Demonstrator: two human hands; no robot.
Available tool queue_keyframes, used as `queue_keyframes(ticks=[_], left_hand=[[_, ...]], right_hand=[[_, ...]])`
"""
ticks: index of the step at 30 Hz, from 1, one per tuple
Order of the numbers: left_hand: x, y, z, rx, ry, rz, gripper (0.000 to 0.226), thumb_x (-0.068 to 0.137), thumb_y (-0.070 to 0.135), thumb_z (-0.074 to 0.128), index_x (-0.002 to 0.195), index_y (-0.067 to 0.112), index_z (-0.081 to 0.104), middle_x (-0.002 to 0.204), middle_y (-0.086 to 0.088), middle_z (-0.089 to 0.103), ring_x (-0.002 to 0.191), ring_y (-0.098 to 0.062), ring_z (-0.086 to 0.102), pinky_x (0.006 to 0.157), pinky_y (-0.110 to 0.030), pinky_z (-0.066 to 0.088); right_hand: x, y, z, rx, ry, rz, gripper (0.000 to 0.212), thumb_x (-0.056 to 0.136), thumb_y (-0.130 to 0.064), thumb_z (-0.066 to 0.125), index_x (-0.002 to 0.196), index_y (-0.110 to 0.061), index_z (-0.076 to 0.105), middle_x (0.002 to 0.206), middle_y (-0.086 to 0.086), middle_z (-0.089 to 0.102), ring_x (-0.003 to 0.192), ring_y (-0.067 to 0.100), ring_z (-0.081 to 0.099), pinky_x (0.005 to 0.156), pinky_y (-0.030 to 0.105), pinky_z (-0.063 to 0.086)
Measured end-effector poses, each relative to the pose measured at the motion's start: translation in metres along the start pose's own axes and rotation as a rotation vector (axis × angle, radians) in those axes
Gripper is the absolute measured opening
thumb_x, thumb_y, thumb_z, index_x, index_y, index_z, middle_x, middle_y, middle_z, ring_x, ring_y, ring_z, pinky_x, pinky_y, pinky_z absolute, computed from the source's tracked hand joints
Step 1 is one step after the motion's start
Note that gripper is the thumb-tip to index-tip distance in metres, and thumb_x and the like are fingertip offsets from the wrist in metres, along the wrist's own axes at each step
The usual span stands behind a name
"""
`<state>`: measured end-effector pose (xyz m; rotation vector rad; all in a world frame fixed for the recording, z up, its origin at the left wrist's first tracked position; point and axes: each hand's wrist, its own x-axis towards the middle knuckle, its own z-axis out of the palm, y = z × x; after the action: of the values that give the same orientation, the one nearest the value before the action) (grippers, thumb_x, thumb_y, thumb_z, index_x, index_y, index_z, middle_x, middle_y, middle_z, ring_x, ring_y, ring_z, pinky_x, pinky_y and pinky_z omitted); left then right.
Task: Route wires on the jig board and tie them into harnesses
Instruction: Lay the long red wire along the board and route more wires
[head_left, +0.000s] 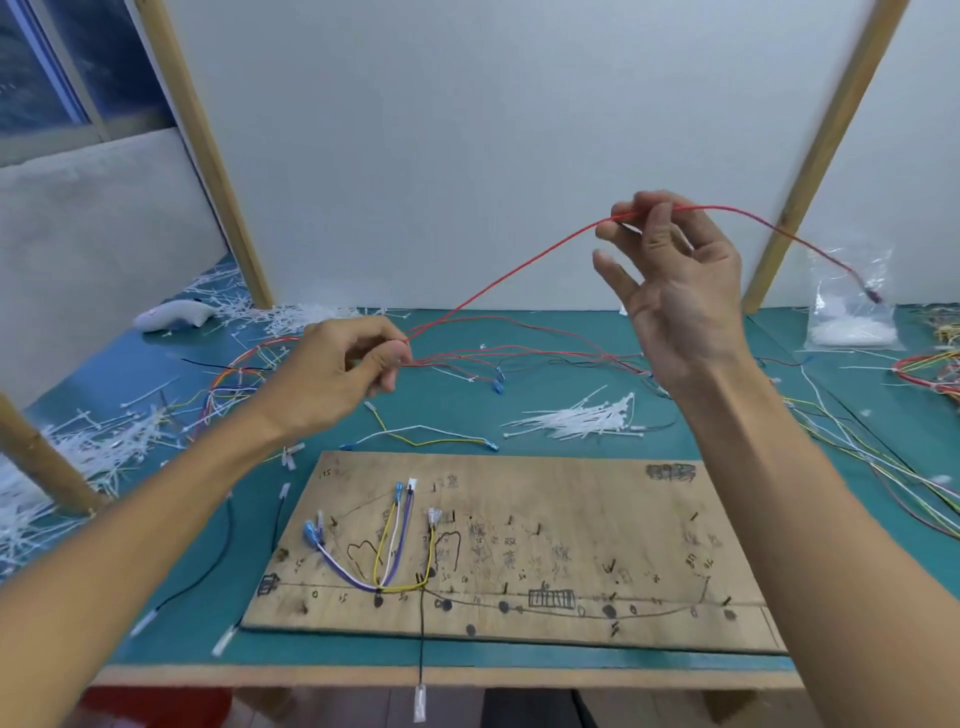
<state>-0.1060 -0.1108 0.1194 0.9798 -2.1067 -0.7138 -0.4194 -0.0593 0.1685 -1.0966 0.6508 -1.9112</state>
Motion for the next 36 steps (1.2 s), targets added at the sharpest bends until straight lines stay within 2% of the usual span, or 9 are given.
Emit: queue_keyframes(ticks=[6,9,11,14,17,22,25,30,36], left_hand=[[-0.054,0.009,-0.010,-0.083,0.052,-0.005,0.025,0.108,0.034,0.054,0.092,0.017,0.062,0.066,0.002,0.054,0.059,-0.012,0.049,0.058,-0.016,0.043],[-0.077,0.024,-0.005,-0.132,0.116,0.040,0.021,0.107,0.038,0.055,0.093,0.025,0.065,0.067,0.012,0.050,0.058,-0.001,0.042,0.055,-0.013,0.037],[-0.090,0.036,0.000,-0.128,0.097,0.058,0.021,0.106,0.034,0.056,0.094,0.021,0.066,0.066,0.013,0.051,0.058,0.000,0.041,0.055,-0.013,0.033],[-0.106,0.050,0.006,-0.137,-0.036,0.038,0.021,0.104,0.028,0.059,0.096,0.011,0.070,0.071,0.010,0.061,0.064,0.001,0.047,0.061,-0.012,0.037],[-0.121,0.061,0.008,-0.147,-0.141,0.073,0.020,0.104,0.022,0.060,0.097,0.008,0.071,0.077,0.007,0.067,0.066,-0.008,0.054,0.063,-0.018,0.041],[-0.133,0.055,-0.006,-0.156,-0.216,0.073,0.018,0.102,0.024,0.064,0.093,0.012,0.074,0.069,-0.011,0.061,0.063,-0.014,0.052,0.061,-0.022,0.041],[-0.145,0.027,-0.025,-0.166,-0.176,-0.014,0.015,0.099,0.029,0.069,0.092,0.018,0.077,0.071,-0.001,0.067,0.065,-0.004,0.057,0.061,-0.014,0.043],[-0.167,-0.025,-0.040,-0.043,-0.166,-0.224,0.014,0.100,0.017,0.071,0.095,0.024,0.082,0.082,-0.003,0.074,0.061,-0.014,0.056,0.059,-0.028,0.050],[-0.171,-0.051,-0.019,0.175,0.023,-0.372,0.022,0.089,0.004,0.081,0.093,0.025,0.085,0.081,0.007,0.080,0.077,-0.008,0.075,0.084,-0.035,0.062]], right_hand=[[-0.111,-0.037,0.022,-0.072,0.125,-0.163,0.024,0.110,-0.027,0.055,0.125,-0.016,0.071,0.123,0.009,0.074,0.109,0.030,0.073,0.081,0.041,0.062],[-0.198,-0.028,0.032,-0.278,0.151,0.169,0.049,0.098,-0.056,0.062,0.120,-0.012,0.072,0.116,0.013,0.078,0.100,0.032,0.077,0.065,0.037,0.065],[-0.241,-0.025,0.045,-0.395,-0.215,0.546,0.075,0.083,-0.079,0.064,0.107,-0.009,0.077,0.100,0.015,0.080,0.087,0.032,0.078,0.062,0.036,0.063],[-0.257,-0.038,0.064,-0.357,-0.587,0.310,0.042,0.100,-0.053,0.066,0.111,-0.014,0.079,0.102,0.010,0.080,0.095,0.028,0.077,0.080,0.043,0.063],[-0.238,-0.022,0.077,-0.822,-0.405,-0.260,0.032,0.103,-0.038,0.068,0.132,-0.024,0.066,0.124,-0.009,0.072,0.122,0.020,0.066,0.100,0.034,0.052],[-0.236,0.042,0.087,-0.546,-0.401,0.466,0.018,0.108,-0.032,0.058,0.111,-0.022,0.073,0.069,-0.002,0.069,0.058,0.016,0.061,0.059,0.032,0.052],[-0.240,0.054,0.072,-0.511,-0.392,0.409,0.025,0.105,-0.044,0.061,0.100,-0.022,0.073,0.055,-0.007,0.051,0.049,0.010,0.040,0.048,0.017,0.033],[-0.225,0.067,0.048,-1.020,-0.507,0.249,0.023,0.103,-0.047,0.063,0.090,-0.033,0.076,0.063,-0.002,0.061,0.058,0.014,0.051,0.059,0.036,0.045],[-0.221,0.091,0.055,-1.278,-0.517,0.231,0.020,0.101,-0.036,0.067,0.085,-0.028,0.076,0.062,-0.011,0.061,0.065,0.005,0.056,0.058,0.024,0.042]])
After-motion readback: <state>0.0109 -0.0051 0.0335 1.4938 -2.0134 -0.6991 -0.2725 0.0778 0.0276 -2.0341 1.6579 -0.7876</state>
